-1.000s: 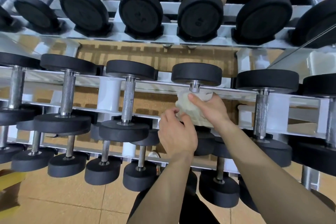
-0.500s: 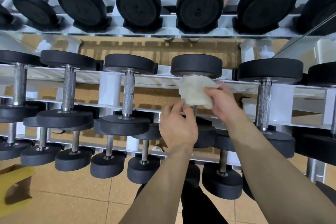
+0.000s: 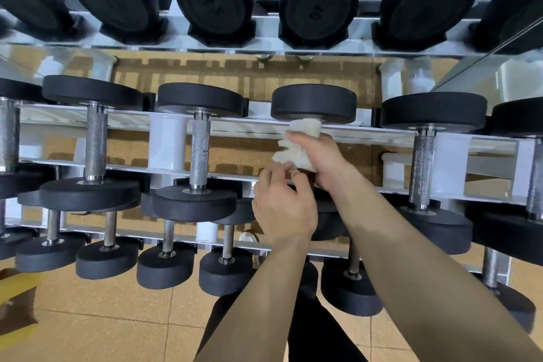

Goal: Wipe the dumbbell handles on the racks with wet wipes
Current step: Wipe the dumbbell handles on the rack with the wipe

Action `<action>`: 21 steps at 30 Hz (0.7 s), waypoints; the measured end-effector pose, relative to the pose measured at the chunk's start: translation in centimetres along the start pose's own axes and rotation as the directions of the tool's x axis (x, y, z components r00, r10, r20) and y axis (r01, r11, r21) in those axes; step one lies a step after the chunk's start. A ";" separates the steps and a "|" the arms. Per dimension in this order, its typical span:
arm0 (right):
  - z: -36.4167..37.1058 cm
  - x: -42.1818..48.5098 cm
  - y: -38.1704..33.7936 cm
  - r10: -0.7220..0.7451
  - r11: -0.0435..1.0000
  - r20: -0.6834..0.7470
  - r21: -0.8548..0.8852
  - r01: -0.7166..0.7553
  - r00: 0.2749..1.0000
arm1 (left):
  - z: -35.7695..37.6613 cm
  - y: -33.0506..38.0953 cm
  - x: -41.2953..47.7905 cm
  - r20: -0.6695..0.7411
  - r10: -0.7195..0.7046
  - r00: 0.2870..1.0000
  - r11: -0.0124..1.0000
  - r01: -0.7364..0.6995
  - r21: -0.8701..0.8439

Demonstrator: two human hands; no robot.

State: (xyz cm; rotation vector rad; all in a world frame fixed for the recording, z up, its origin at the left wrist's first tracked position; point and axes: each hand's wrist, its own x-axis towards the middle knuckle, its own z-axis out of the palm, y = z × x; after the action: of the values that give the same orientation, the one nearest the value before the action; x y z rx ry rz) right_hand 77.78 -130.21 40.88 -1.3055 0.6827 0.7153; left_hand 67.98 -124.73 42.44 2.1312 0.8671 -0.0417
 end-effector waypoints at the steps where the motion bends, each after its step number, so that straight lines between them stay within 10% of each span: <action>1: -0.3 0.4 -0.5 0.037 0.998 0.084 0.056 -0.042 0.996 | 0.0 -0.1 0.0 -0.013 -0.003 1.000 1.000 0.003 -0.012; 10: -0.9 2.6 0.1 0.000 0.956 0.240 0.286 -0.071 0.971 | 0.1 -0.4 0.3 -0.020 -0.018 1.000 0.999 0.018 -0.026; 13: -0.3 1.5 0.6 -0.084 0.994 -0.038 -0.075 0.081 0.996 | 0.0 -0.4 0.2 -0.014 -0.011 1.000 1.000 0.011 -0.012; 17: 0.2 -0.8 2.1 -0.260 0.788 -0.137 -0.602 0.128 0.956 | -0.2 -0.1 0.3 -0.017 -0.013 1.000 1.000 0.013 -0.023; 21: -0.1 -0.8 0.9 -0.046 0.962 -0.093 -0.272 0.019 0.995 | -0.3 0.0 0.2 -0.020 -0.012 1.000 1.000 0.012 -0.025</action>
State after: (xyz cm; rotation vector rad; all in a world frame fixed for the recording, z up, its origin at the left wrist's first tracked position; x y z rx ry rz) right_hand 76.57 -130.24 40.91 -1.6080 0.6568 0.7399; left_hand 68.04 -124.46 42.56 2.1066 0.8881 -0.0153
